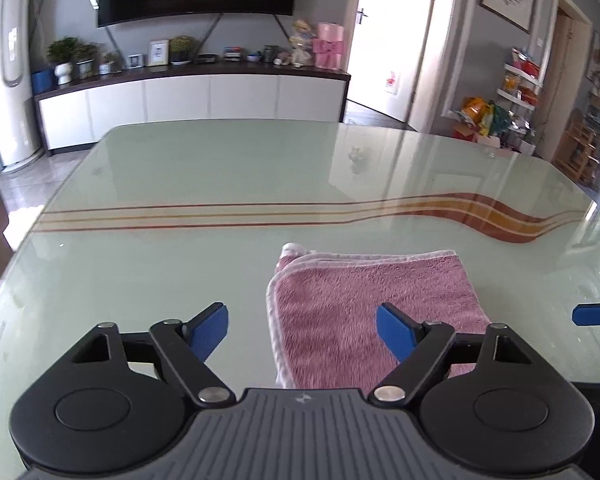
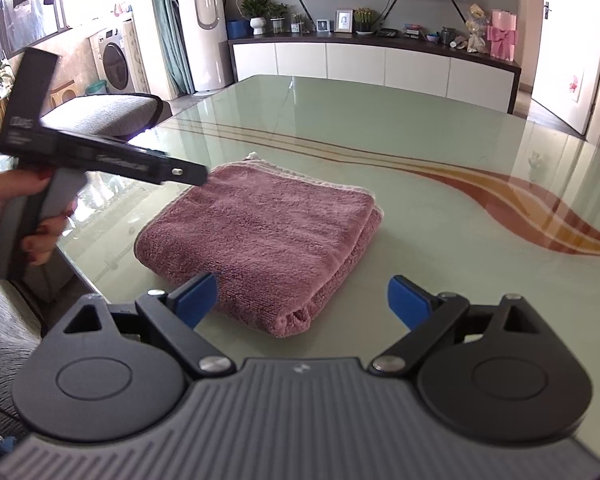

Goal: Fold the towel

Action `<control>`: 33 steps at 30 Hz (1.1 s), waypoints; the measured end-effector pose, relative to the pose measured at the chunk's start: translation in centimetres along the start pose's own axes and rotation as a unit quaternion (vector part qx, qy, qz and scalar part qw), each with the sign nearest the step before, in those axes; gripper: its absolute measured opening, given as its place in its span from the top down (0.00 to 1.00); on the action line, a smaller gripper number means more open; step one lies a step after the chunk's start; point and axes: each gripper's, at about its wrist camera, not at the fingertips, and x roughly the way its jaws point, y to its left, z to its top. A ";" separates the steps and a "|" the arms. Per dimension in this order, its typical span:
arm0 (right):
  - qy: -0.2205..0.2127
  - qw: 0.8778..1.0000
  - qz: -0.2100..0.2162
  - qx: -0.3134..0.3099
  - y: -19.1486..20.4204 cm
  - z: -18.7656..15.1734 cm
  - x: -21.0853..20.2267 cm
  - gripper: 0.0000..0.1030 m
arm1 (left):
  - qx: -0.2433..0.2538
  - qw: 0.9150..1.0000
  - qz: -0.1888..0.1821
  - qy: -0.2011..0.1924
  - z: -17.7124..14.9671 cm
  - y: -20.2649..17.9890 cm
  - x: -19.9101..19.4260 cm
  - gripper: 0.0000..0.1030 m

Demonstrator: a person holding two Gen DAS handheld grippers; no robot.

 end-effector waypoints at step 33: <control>0.023 0.999 0.023 0.028 -1.7 -0.2 0.9 0.21 | 0.026 1.000 0.008 0.016 1.1 -0.1 3.5 0.67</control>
